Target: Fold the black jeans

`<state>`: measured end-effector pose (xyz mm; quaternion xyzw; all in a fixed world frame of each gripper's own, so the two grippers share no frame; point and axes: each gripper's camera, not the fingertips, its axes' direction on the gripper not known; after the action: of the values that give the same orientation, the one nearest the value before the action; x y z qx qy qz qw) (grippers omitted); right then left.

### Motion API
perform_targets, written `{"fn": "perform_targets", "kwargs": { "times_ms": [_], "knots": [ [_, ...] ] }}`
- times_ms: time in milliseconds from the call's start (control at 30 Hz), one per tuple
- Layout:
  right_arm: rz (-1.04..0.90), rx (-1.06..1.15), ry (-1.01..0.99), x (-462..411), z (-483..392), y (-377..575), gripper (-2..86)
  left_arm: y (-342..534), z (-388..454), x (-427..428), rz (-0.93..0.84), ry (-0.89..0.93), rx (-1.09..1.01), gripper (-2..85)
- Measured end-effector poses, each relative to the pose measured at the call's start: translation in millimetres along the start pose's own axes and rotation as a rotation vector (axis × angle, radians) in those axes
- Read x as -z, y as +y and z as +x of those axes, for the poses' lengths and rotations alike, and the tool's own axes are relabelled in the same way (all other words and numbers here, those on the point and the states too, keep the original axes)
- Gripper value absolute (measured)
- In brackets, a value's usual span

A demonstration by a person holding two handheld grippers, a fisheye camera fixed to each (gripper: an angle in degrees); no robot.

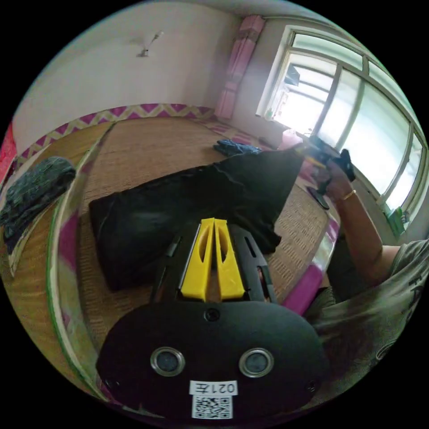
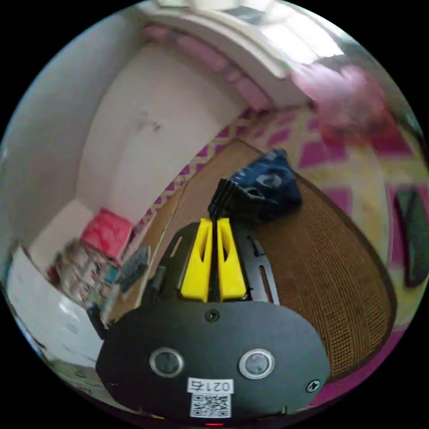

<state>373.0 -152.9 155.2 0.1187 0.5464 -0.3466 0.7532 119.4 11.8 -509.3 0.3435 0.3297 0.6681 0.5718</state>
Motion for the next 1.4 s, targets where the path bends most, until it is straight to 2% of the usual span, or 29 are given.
{"fn": "perform_targets", "kwargs": {
  "times_ms": [33, 100, 133, 200, 300, 400, 467, 500, 600, 700, 867, 967, 1100, 1200, 1233, 1267, 1333, 1367, 1400],
  "knots": [
    [0.002, 0.09, 0.012, -2, -32, -1, 0.4, 4, -6, 6, 0.0, -0.014, 0.016, -1.0],
    [-0.019, 0.438, 0.057, -22, -161, 15, 0.2, 22, -29, 29, -0.003, -0.097, 0.103, -1.0],
    [-0.03, 0.514, 0.063, -31, -191, 24, 0.2, 26, -36, 34, -0.003, -0.12, 0.133, -1.0],
    [-0.093, 0.783, 0.067, -74, -292, 71, 0.0, 44, -60, 52, -0.016, -0.143, 0.203, -1.0],
    [-0.228, 1.045, 0.057, -145, -378, 155, -0.3, 67, -92, 75, 0.023, -0.108, 0.277, -1.0],
    [-0.413, 1.182, 0.058, -222, -410, 238, -0.4, 82, -120, 92, 0.027, -0.154, 0.323, -1.0],
    [-0.548, 1.205, 0.093, -264, -408, 272, -0.4, 88, -135, 100, 0.018, -0.165, 0.341, -1.0],
    [-0.541, 1.175, 0.078, -270, -406, 278, -0.5, 92, -143, 105, 0.019, -0.166, 0.35, -1.0],
    [-0.368, 1.15, 0.074, -241, -429, 265, -0.5, 96, -165, 116, 0.039, -0.176, 0.383, -1.0],
    [-0.303, 1.183, 0.017, -230, -452, 269, -0.5, 91, -186, 118, 0.063, -0.156, 0.421, -1.0],
    [-0.563, 1.241, -0.008, -290, -448, 308, -0.4, 76, -209, 111, 0.071, -0.101, 0.451, -1.0],
    [-0.527, 1.233, -0.008, -285, -445, 301, -0.2, 63, -219, 105, 0.073, -0.058, 0.435, -1.0],
    [-0.569, 1.332, -0.012, -292, -433, 298, 0.6, 36, -239, 96, 0.126, 0.021, 0.43, -0.9],
    [-0.644, 1.285, 0.005, -283, -423, 269, 1.3, 8, -253, 92, 0.198, 0.079, 0.411, -0.8],
    [-0.61, 1.261, -0.003, -276, -419, 258, 1.4, 2, -255, 92, 0.215, 0.082, 0.397, -0.6],
    [-0.495, 1.177, 0.004, -259, -407, 229, 1.4, -12, -257, 90, 0.243, 0.076, 0.341, -0.4],
    [-0.341, 1.067, 0.097, -243, -381, 188, 2.2, -32, -260, 84, 0.267, 0.03, 0.24, -0.4],
    [-0.298, 1.027, 0.187, -246, -362, 166, 3.2, -44, -267, 72, 0.239, -0.013, 0.235, -0.6],
    [-0.333, 1.008, 0.292, -263, -340, 148, 4.3, -54, -280, 51, 0.12, -0.065, 0.25, -0.8]
  ]
}}
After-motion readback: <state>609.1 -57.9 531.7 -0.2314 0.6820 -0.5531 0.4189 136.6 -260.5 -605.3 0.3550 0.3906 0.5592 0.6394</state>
